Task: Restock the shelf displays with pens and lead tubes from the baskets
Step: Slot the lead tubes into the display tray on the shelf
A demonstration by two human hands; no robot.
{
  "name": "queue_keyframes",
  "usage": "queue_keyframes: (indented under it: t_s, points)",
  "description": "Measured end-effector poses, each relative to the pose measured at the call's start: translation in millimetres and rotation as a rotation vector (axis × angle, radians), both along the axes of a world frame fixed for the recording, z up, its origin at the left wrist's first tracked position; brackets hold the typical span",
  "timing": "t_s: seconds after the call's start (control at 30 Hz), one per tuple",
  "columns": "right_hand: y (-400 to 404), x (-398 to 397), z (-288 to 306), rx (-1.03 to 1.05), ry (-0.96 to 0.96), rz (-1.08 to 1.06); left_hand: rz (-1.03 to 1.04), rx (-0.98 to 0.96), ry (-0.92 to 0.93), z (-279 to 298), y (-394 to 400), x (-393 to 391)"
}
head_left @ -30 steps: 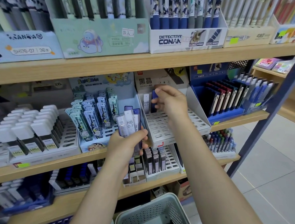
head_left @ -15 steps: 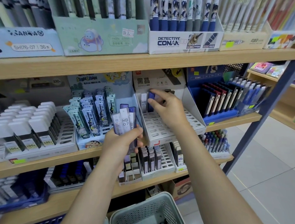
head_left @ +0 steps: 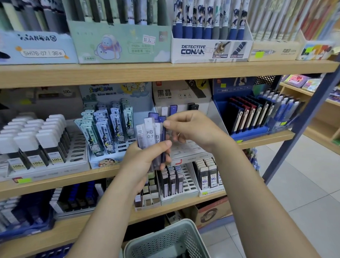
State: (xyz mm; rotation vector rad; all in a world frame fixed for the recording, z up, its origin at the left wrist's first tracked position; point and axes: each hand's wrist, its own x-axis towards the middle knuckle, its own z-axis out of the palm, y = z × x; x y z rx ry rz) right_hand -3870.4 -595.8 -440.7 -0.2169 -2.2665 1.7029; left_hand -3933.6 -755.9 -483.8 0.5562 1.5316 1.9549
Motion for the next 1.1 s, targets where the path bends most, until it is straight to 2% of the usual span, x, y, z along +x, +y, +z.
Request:
queue_keyframes:
  t_s: [0.1, 0.2, 0.37, 0.53, 0.7, 0.8, 0.97, 1.1]
  points:
    - [0.6, 1.8, -2.9, -0.087, 0.018, -0.035, 0.014, -0.012, 0.006, -1.9, -0.1, 2.4]
    - [1.2, 3.3, -1.4, -0.297, 0.073, -0.058, 0.065, -0.023, -0.004, -4.4, 1.2, 5.0]
    - [-1.6, -0.4, -3.4, -0.49, 0.132, 0.006, 0.201, -0.078, -0.01, -12.8, 5.3, 5.6]
    - [0.3, -2.2, -3.5, -0.467, 0.15, 0.0, 0.209, -0.101, -0.008, -15.3, 8.3, 5.5]
    - [20.5, 2.8, -3.7, -0.445, 0.275, -0.228, 0.189, -0.101, -0.027, -15.8, 8.0, 3.1]
    - [27.0, -0.7, -13.1, -0.405, 0.275, -0.303, 0.177, -0.088, -0.05, -16.5, 8.4, 2.9]
    - [28.1, -10.9, -23.5, -0.307, 0.232, -0.323, 0.153, -0.059, -0.075, -15.6, 9.5, 2.6]
    - [31.1, -13.9, -25.2, -0.308, 0.214, -0.261, 0.129, -0.056, -0.068, -15.7, 9.4, 2.5]
